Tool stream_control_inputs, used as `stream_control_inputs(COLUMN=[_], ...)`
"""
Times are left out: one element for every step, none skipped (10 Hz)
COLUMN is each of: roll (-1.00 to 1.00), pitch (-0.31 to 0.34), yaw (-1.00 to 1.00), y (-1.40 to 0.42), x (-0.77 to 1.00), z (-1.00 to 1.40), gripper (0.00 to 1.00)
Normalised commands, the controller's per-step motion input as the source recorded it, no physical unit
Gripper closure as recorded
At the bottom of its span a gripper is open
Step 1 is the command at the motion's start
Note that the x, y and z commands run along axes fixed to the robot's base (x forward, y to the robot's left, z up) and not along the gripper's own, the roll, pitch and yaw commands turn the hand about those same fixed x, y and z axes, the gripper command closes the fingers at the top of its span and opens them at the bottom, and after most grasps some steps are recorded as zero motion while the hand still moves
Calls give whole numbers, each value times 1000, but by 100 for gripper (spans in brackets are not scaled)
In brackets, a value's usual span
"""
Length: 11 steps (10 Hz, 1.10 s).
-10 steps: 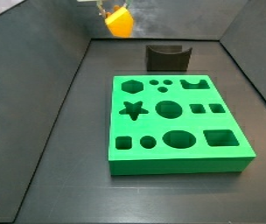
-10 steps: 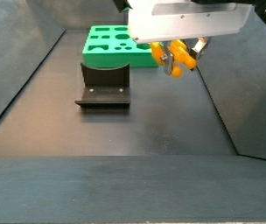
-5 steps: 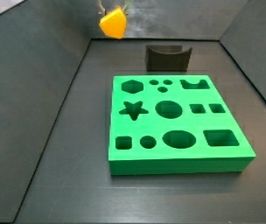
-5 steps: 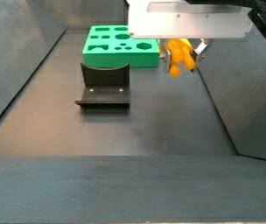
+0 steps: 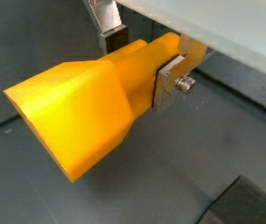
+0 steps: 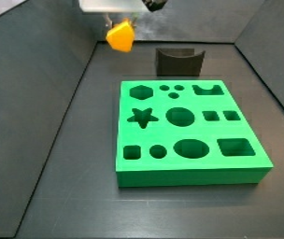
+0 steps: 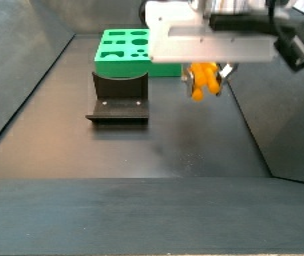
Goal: Pick up the 3 prong object. Move up. Rotate the 3 prong object. Place the 3 prong object on the fixture. Regrasp the 3 prong object. Move to above the board. Insert the 3 prong object.
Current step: Rotate the 3 prong object.
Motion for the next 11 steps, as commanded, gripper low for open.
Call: stream_control_inputs(roll=[101,113,124,134,148,151,158,168,178,182,0], pitch=[-1,1,2,7,12,9,0,-7,-10,-11,0], yaw=[13,11,12,13,12,12,11,8,7,9,0], y=[18,15,16,13,11,10,11,9,5,3,0], x=[33,40,46,49,47,44,39,37,33,35,0], z=[-1000,-1000,-924,-808,-635,-570,-475,-354,-240,-185,0], gripper=[100,100,100,100,100,100,100,100,100,100,0])
